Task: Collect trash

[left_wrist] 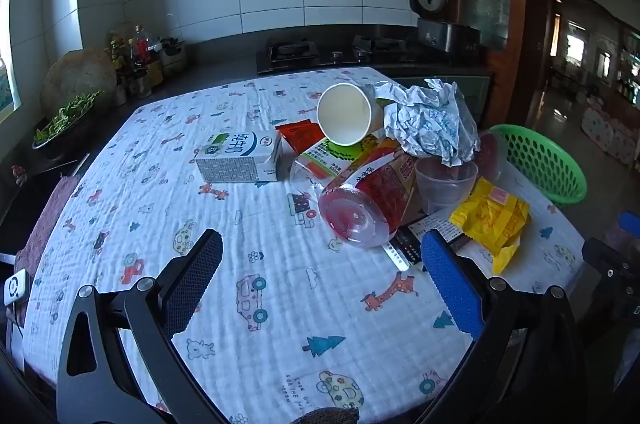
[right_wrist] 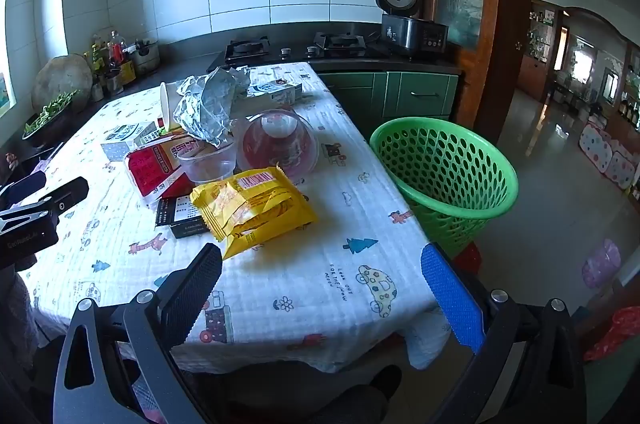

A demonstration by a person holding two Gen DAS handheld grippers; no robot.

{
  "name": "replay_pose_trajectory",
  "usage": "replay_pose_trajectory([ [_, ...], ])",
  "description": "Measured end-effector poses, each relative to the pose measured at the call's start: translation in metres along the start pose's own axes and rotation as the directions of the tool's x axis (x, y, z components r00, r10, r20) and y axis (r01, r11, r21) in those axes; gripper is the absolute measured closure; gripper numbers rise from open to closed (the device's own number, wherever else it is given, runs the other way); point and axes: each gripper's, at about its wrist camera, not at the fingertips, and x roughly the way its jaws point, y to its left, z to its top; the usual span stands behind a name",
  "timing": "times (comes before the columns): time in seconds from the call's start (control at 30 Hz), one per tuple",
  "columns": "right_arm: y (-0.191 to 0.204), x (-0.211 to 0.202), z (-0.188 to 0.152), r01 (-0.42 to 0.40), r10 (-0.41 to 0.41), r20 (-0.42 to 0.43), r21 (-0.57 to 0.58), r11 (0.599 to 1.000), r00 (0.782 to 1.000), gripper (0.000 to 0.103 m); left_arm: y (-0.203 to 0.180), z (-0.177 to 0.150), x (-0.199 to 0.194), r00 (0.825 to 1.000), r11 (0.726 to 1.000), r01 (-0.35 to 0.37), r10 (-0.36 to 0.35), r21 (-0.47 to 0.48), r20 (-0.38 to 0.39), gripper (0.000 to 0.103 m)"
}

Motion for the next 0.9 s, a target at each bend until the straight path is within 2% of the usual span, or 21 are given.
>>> replay_pose_trajectory([
  [0.9, 0.0032, -0.0018, -0.0017, -0.007, 0.007, 0.002, -0.006, 1.0, 1.0, 0.006, -0.0023, 0.0013, -0.0009, 1.0, 1.0, 0.002, -0.002, -0.001, -0.001, 0.005],
])
